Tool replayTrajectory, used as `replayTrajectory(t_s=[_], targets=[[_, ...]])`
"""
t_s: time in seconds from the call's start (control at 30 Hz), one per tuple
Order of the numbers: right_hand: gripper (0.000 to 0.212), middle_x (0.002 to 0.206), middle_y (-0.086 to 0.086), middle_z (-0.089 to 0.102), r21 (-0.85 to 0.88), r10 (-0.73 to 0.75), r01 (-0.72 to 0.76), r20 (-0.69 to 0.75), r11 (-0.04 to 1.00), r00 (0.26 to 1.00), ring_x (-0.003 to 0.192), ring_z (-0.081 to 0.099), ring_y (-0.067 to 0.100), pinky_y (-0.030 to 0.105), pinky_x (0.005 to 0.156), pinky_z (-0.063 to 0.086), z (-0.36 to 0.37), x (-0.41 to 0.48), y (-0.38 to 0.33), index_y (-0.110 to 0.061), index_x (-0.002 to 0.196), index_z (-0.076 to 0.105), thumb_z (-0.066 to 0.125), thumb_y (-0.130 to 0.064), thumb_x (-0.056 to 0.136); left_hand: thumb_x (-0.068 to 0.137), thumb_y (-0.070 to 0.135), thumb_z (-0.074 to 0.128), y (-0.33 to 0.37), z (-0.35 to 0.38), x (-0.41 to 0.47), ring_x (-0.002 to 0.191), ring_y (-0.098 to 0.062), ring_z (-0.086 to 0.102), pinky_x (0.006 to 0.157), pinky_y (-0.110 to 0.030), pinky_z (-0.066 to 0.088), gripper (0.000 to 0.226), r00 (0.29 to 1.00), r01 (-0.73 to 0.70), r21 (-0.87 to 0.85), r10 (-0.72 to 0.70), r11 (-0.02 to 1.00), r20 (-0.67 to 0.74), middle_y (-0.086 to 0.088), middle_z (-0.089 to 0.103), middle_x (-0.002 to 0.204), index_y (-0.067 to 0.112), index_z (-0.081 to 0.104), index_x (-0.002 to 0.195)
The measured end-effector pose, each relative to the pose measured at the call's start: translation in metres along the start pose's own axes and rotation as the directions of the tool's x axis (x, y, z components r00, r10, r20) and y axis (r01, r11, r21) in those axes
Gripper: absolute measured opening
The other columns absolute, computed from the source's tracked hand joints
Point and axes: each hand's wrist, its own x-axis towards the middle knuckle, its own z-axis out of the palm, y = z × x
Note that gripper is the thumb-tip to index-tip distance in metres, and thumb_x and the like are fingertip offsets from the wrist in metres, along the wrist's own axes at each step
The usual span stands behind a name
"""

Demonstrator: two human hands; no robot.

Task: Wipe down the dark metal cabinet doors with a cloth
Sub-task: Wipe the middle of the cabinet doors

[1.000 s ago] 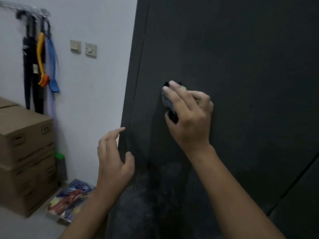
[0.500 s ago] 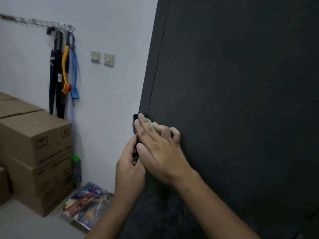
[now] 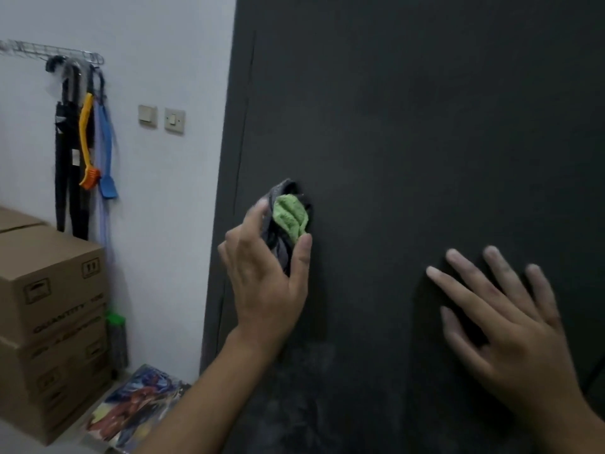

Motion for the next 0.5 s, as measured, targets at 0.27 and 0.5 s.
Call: replayTrajectory(t_s=[0.27,0.5], targets=[[0.038,0.147,0.0,0.05,0.038,0.134,-0.131,-0.097,0.991,0.986,0.141,0.042,0.022,0.052,0.114,0.029,0.003,-0.057,0.022,-0.026,0.132,0.06,0.056,-0.026,0.095,0.093,0.043,0.061,0.077,0.051,-0.021,0.091,-0.026,0.047,0.085,-0.029,0.031,0.053,0.985,-0.159,0.098,0.151,0.982,0.078,-0.007,0.048,0.105,0.022,0.046,0.14],[0.033,0.14,0.0,0.057,0.073,0.233,-0.223,-0.186,0.972,0.954,0.13,0.052,0.024,0.062,0.107,0.032,-0.032,-0.088,0.085,-0.026,0.124,0.065,0.06,-0.02,0.091,0.093,0.045,0.059,0.147,0.089,-0.079,0.09,-0.027,0.049,0.078,-0.042,0.043,0.051,0.967,-0.234,0.088,0.222,0.968,0.127,-0.004,0.046,0.105,0.029,0.045,0.138]])
